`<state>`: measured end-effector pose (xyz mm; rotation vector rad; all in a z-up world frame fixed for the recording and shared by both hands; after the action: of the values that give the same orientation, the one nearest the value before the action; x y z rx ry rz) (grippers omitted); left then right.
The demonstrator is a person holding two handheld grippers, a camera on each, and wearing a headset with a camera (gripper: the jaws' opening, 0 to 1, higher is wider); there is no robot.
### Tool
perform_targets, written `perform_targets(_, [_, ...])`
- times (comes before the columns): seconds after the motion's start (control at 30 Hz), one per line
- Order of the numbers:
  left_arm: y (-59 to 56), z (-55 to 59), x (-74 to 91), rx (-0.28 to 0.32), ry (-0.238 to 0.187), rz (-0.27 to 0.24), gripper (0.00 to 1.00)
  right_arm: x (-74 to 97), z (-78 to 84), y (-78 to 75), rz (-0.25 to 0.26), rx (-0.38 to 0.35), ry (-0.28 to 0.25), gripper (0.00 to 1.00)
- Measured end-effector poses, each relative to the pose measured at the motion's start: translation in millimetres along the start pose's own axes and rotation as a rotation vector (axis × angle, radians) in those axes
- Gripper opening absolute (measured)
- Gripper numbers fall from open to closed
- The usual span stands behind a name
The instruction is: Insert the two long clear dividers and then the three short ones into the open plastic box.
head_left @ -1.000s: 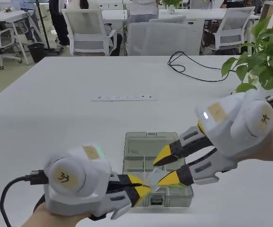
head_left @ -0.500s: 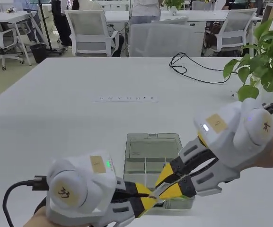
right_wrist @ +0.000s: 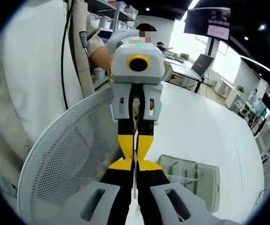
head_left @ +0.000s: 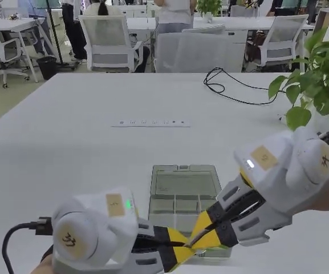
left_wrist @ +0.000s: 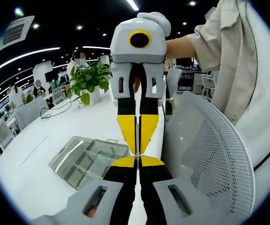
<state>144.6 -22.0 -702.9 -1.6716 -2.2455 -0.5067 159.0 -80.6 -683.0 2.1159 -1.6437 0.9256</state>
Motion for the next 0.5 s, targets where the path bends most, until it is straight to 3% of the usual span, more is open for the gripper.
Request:
perform_targets(0.17, [1.4, -0.7, -0.1, 0.007, -0.020, -0.015, 0.00, 1.6, -0.7, -1.6, 0.010, -0.027, 0.006, 0.02])
perform_targets(0.33, [2.2, -2.3, -0.1, 0.036, -0.049, -0.036, 0.00, 2.3, -0.8, -3.3, 0.011, -0.016, 0.050, 0.02])
perform_targets(0.5, [5.3, -2.7, 1.4, 0.068, -0.070, -0.065, 0.08, 5.9, -0.1, -9.1, 0.027, -0.032, 0.079, 0.02])
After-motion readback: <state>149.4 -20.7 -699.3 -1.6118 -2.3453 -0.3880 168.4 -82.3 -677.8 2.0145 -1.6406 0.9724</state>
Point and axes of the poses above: the centre of the closed fingertips' face, and the gripper's own axes: x roughly backward along the fingers, y roughly to its left, z roughly out of its underside, the point moved 5 cm from there along x, roughly backward along the fingers
